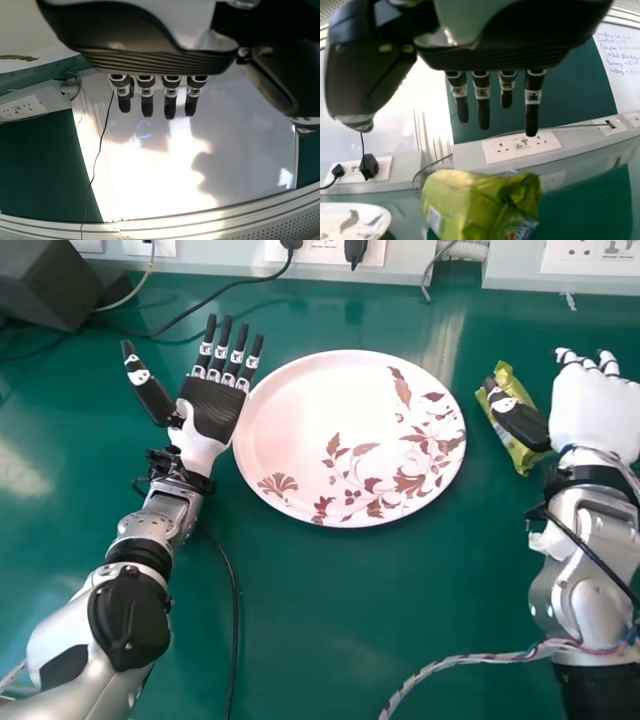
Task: Pick up biscuit and place it in the plate
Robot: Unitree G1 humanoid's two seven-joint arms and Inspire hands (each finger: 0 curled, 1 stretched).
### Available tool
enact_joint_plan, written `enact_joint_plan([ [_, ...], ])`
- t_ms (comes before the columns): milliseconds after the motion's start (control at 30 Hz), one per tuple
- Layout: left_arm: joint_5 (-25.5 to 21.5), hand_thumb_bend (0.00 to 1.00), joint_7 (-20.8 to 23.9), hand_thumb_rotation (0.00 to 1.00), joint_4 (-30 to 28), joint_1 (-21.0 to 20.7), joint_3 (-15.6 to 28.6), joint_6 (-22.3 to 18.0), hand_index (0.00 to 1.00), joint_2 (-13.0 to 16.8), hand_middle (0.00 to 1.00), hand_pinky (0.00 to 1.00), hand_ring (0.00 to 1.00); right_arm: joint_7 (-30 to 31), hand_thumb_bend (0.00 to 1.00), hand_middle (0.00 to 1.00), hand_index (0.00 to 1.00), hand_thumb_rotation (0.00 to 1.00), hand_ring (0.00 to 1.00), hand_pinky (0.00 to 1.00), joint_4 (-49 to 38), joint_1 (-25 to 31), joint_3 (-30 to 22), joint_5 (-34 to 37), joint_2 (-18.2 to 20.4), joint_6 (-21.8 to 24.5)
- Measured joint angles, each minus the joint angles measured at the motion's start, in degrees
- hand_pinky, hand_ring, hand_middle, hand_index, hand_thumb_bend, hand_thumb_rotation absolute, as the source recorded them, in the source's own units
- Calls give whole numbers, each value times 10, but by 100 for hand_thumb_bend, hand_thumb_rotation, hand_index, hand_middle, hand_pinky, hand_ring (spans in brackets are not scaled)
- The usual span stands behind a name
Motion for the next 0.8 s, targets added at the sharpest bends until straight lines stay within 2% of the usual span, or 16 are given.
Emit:
enact_joint_plan([
  [200,0,100,0,68,0,0,0,0,100,-1,100,100,100,-3,87,86,92,64,78,68,30,-4,11,19,-16,1],
  [433,0,100,0,65,0,-1,0,0,100,-2,100,100,100,-20,86,86,92,67,78,67,70,-8,17,46,-34,-2],
  [600,0,100,0,64,0,-1,0,-2,100,-2,100,100,100,-23,87,84,90,63,77,66,92,-15,23,59,-47,-1],
  [800,0,100,0,62,0,-1,0,-2,100,-3,100,100,99,-43,85,84,91,63,77,67,107,-18,23,86,-67,-4],
])
